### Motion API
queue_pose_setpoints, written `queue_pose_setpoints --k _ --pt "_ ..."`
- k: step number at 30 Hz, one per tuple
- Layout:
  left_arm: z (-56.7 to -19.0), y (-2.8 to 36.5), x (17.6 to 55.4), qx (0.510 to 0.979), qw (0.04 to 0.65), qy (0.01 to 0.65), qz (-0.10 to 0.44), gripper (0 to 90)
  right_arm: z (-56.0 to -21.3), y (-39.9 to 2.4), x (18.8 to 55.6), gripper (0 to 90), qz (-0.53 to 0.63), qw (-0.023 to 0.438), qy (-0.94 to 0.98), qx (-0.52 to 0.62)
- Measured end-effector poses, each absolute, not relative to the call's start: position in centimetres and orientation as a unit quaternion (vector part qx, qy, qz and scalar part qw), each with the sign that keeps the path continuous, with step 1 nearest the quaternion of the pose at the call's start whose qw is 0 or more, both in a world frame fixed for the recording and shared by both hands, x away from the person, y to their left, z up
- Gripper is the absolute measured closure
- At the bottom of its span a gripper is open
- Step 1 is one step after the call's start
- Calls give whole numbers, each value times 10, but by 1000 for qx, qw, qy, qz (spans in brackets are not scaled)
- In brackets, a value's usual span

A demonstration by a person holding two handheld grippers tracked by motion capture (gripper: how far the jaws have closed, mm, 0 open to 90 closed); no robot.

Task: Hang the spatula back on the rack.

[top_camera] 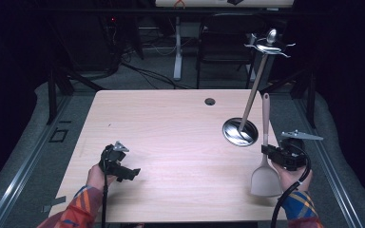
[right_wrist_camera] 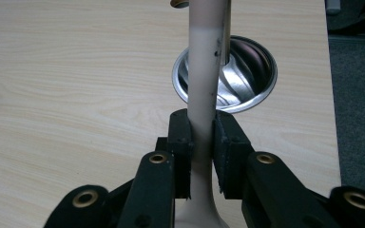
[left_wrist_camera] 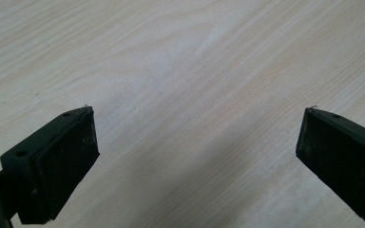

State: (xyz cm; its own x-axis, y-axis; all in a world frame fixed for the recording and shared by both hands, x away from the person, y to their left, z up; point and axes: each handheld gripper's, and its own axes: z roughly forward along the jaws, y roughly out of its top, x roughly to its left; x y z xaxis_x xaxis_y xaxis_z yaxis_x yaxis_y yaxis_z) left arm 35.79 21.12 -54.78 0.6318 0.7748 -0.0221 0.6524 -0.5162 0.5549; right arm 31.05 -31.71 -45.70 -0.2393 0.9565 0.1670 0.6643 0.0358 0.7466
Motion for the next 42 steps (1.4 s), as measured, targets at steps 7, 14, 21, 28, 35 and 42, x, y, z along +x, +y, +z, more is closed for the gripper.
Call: queue_pose_setpoints --k 7,14,21,28,35,42 --pt "-548 211 358 864 266 413 115 0 -448 -319 310 790 385 209 686 581" --pt "-548 212 358 864 265 413 113 0 -439 -321 311 790 392 224 682 576" --pt "-548 212 358 863 264 414 115 0 -429 -323 312 790 399 236 679 569" --pt "-549 211 358 864 264 414 113 0 -417 -324 311 790 407 245 678 561" --pt "-549 212 357 864 263 414 116 0 -408 -329 311 790 417 252 672 558" --pt "-549 212 357 864 263 414 116 0 -400 -330 313 790 425 260 667 554"
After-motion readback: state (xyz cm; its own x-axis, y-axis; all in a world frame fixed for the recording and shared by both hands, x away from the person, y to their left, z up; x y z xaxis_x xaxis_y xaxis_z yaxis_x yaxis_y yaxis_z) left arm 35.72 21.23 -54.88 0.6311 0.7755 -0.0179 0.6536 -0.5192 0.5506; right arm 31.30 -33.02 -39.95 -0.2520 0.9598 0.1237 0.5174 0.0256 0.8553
